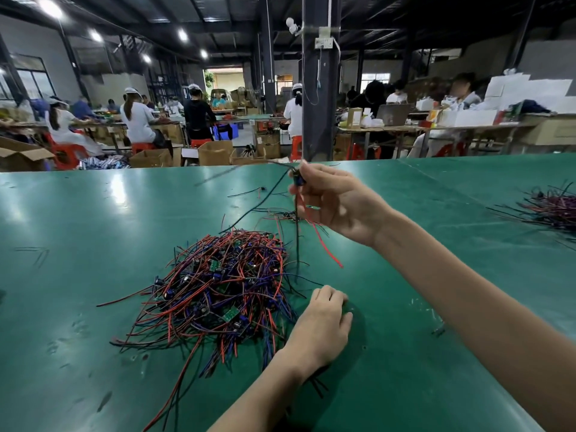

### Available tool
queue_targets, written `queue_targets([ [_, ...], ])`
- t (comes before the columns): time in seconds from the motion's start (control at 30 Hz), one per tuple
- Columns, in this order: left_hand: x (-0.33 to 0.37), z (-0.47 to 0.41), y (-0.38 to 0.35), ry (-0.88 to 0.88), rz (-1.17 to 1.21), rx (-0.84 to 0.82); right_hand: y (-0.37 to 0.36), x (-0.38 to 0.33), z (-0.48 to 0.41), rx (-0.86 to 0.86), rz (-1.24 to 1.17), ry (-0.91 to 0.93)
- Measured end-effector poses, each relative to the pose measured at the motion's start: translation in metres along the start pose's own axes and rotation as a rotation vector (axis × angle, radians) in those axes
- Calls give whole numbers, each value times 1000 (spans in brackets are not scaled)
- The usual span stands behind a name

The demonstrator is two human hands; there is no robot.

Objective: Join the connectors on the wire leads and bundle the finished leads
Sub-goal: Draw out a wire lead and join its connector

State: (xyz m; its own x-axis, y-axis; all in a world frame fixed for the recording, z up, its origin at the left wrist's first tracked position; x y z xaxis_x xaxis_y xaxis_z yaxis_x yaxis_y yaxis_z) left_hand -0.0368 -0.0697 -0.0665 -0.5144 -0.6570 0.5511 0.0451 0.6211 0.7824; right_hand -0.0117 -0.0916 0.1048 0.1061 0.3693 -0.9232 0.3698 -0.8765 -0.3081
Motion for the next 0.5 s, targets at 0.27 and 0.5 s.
queue_targets([
  [0.27,-20,-5,39,192,338,379,63,53,51,135,30,-112],
  [0.5,-17,-9,31,326,947,277,99,100,73,272,132,-205],
])
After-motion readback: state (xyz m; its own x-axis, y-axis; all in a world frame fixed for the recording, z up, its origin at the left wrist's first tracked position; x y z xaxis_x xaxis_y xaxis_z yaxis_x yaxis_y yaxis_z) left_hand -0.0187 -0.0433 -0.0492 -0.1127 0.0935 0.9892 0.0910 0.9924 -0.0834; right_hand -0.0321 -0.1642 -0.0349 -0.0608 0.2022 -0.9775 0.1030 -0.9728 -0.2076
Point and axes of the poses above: each hand's wrist, its own z-axis away from the middle knuckle, its own y-axis out of the back of the hand, x = y × z, the point moved 8 cm from there along -z, towards the middle knuckle, and after that the axes turned 2 degrees about x, right-handed, at the moved point
